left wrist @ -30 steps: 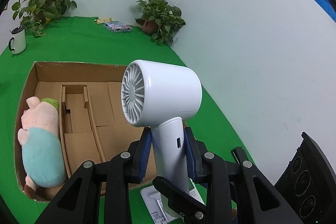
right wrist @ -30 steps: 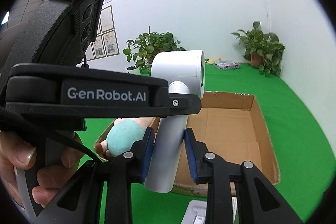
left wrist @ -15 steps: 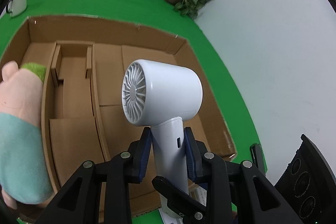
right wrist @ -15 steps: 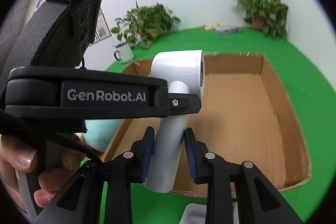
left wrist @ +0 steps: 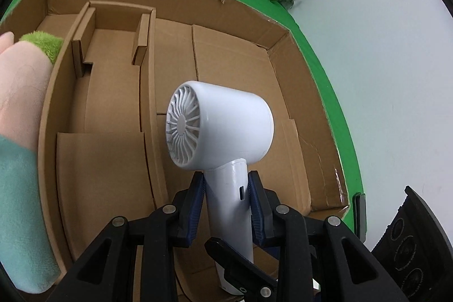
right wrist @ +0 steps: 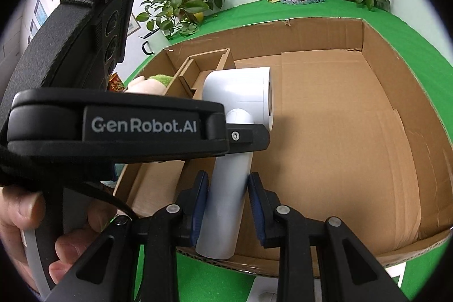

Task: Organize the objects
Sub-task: 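Lift the hair dryer with the right gripper and carry it over the box, then lower the hair dryer into the box beside the insert and open the right gripper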

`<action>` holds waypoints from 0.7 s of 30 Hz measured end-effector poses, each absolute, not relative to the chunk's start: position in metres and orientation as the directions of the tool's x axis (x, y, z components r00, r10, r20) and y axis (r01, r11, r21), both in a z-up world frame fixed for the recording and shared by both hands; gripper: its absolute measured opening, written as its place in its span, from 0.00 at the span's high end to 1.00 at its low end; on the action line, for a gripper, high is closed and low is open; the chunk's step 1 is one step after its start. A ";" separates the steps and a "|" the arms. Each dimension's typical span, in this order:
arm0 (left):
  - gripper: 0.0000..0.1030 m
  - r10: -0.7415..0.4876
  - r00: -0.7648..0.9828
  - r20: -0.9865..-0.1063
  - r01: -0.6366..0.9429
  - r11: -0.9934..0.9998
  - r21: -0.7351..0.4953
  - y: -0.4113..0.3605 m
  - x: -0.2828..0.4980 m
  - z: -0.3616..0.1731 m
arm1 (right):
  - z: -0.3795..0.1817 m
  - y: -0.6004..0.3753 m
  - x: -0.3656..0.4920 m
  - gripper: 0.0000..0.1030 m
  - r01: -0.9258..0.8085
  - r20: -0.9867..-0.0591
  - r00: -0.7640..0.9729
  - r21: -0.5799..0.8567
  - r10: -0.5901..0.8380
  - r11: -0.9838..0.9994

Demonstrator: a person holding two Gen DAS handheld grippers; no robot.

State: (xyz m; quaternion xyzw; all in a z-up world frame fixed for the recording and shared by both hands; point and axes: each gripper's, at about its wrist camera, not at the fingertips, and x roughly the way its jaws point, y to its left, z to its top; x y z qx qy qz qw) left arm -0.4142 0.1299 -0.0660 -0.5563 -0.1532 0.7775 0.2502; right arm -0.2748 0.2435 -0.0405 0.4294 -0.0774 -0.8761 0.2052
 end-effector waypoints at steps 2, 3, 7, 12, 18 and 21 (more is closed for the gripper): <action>0.73 0.561 -0.259 -0.786 -0.218 -0.827 -0.518 0.125 -0.410 -0.062 | -0.040 0.243 -0.273 0.72 0.291 -0.728 -0.538 0.313 -0.425 -0.904; 0.72 0.571 -0.267 -0.777 -0.229 -0.820 -0.524 0.123 -0.407 -0.057 | -0.042 0.244 -0.274 0.71 0.287 -0.734 -0.530 0.316 -0.425 -0.904; 0.70 0.546 -0.350 -0.762 -0.280 -0.837 -0.471 0.111 -0.386 -0.032 | -0.044 0.247 -0.271 0.72 0.271 -0.737 -0.526 0.327 -0.424 -0.905; 0.70 0.448 -0.404 -0.797 -0.243 -0.893 -0.379 0.089 -0.371 -0.033 | -0.042 0.240 -0.274 0.72 0.281 -0.745 -0.511 0.325 -0.428 -0.903; 0.70 0.377 -0.376 -0.846 -0.250 -0.921 -0.298 0.072 -0.358 -0.048 | -0.050 0.234 -0.289 0.85 0.273 -0.774 -0.482 0.314 -0.411 -0.910; 0.70 0.344 -0.388 -0.855 -0.255 -0.932 -0.259 0.079 -0.360 -0.051 | -0.051 0.236 -0.292 0.85 0.269 -0.780 -0.471 0.317 -0.411 -0.910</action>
